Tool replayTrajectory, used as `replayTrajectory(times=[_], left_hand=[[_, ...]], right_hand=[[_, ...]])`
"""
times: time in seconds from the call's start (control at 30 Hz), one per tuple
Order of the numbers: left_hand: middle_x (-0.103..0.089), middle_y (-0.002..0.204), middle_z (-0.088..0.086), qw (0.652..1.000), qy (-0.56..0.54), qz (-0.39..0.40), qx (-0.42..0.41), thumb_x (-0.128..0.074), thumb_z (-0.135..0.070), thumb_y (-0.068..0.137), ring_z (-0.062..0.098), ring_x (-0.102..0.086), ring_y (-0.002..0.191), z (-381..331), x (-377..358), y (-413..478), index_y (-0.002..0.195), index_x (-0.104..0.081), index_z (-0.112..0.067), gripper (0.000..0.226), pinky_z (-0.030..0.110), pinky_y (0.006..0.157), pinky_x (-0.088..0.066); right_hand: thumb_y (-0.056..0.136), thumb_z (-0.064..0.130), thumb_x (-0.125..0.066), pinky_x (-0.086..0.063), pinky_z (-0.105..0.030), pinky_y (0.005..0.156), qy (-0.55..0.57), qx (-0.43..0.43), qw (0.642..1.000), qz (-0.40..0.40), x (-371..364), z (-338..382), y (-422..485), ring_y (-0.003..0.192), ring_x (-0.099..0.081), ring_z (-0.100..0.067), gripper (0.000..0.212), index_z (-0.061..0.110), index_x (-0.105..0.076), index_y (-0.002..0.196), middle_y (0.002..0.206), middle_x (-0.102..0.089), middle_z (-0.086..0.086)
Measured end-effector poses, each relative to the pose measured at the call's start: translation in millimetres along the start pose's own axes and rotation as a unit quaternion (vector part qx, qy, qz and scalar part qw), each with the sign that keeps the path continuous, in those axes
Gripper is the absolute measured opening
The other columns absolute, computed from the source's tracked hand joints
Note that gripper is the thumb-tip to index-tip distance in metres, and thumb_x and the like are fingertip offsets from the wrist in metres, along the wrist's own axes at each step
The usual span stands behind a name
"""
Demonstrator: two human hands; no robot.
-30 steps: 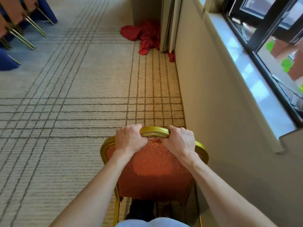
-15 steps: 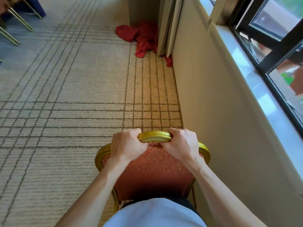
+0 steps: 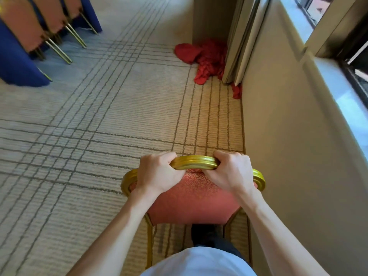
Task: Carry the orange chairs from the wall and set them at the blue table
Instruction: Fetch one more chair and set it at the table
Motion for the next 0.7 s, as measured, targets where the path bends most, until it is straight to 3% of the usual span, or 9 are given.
replayTrajectory(times=[0.13,0.4,0.5,0.57,0.7], left_hand=[[-0.052,0.050,-0.002,1.000,0.010,-0.023,0.016,-0.079,-0.031,0.066,0.019,-0.048,0.048,5,-14,53,0.055,-0.051,-0.014,0.035,0.028,0.047,-0.030],[-0.053,0.053,-0.003,0.996,0.024,-0.056,0.069,-0.082,-0.029,0.066,0.018,-0.050,0.050,32,-27,146,0.054,-0.051,-0.017,0.036,0.027,0.048,-0.030],[-0.052,0.053,-0.003,0.994,0.022,-0.056,0.091,-0.082,-0.029,0.066,0.020,-0.050,0.050,53,-34,179,0.054,-0.043,-0.022,0.042,0.029,0.046,-0.034],[-0.052,0.053,-0.002,0.992,0.023,-0.057,0.106,-0.083,-0.030,0.066,0.021,-0.050,0.050,73,-39,200,0.055,-0.039,-0.024,0.045,0.030,0.045,-0.036],[-0.055,0.053,-0.001,0.989,0.042,-0.055,0.133,-0.080,-0.033,0.066,0.023,-0.053,0.050,113,-51,243,0.055,-0.051,-0.015,0.036,0.031,0.045,-0.036]], right_hand=[[0.070,0.057,-0.052,-0.046,-0.032,0.047,0.005,0.030,1.000,0.007,-12,-19,66,0.044,-0.053,-0.033,0.042,0.020,-0.039,0.055,0.045,-0.053,0.001],[0.071,0.055,-0.060,-0.033,-0.026,0.046,0.014,0.111,0.993,0.042,-43,-27,193,0.043,-0.054,-0.030,0.043,0.021,-0.039,0.055,0.044,-0.052,0.003],[0.069,0.052,-0.064,-0.029,-0.025,0.049,0.009,0.127,0.990,0.054,-63,-24,237,0.044,-0.054,-0.028,0.042,0.019,-0.043,0.054,0.045,-0.051,0.003],[0.068,0.053,-0.060,-0.030,-0.025,0.049,0.011,0.133,0.989,0.065,-79,-19,265,0.045,-0.055,-0.028,0.041,0.018,-0.045,0.054,0.045,-0.052,0.002],[0.068,0.053,-0.062,-0.042,-0.031,0.049,0.022,0.134,0.988,0.080,-112,-6,322,0.051,-0.058,-0.033,0.044,0.021,-0.037,0.054,0.048,-0.057,-0.001]])
Point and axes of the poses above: each hand's wrist, its own y-axis towards the middle knuckle, its own x-axis out of the back of the hand, z = x × y, the point moved 3 cm from there along y, towards the middle knuckle
